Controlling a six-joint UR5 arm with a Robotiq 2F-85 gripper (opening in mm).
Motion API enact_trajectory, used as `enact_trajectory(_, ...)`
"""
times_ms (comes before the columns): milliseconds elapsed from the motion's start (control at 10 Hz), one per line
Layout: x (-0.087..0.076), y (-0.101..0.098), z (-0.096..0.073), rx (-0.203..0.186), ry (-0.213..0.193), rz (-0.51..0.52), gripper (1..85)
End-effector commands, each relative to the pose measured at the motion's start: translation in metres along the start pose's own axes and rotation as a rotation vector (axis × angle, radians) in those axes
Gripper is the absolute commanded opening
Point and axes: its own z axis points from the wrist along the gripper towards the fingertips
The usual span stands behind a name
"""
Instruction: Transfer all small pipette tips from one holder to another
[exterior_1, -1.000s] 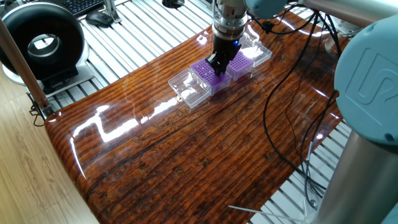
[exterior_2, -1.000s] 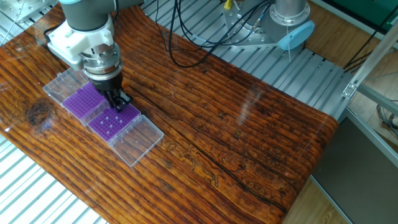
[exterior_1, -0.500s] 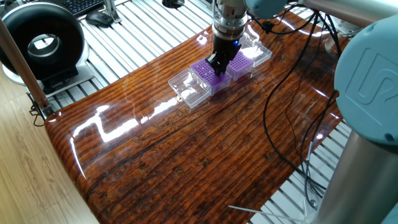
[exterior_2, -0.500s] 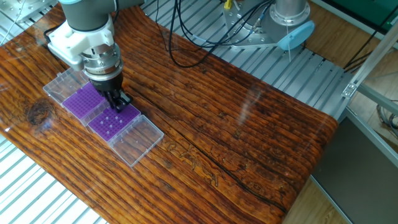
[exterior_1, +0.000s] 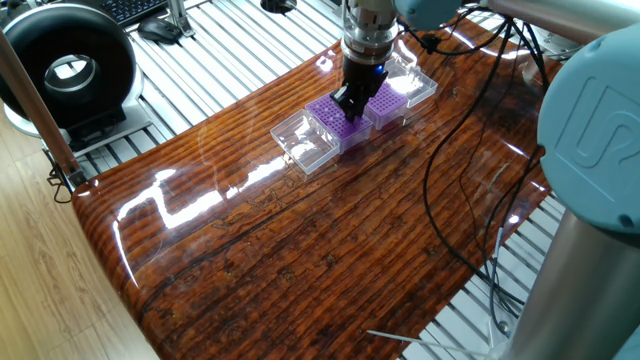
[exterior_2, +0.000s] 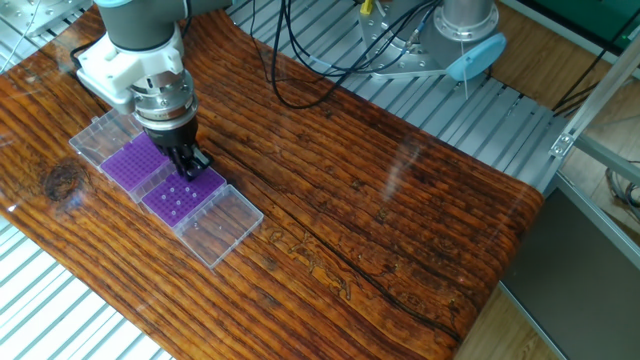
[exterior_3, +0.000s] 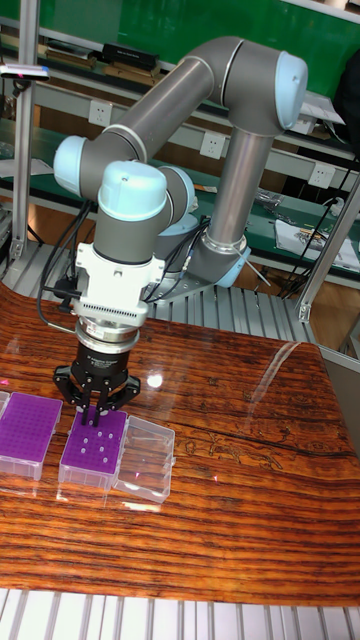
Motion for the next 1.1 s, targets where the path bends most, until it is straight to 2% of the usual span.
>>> enact_trajectory(0, -0.0016, 0.0022, -0.0014, -0.011, -0.004, 0.007, 21.3)
enact_trajectory(300, -0.0012, 0.0031, -0.0012, -0.014, -0.003, 0.01, 18.7)
enact_trajectory(1000, -0.0022, 0.0063, 0.002, -0.035, -0.005, -0.011, 19.0)
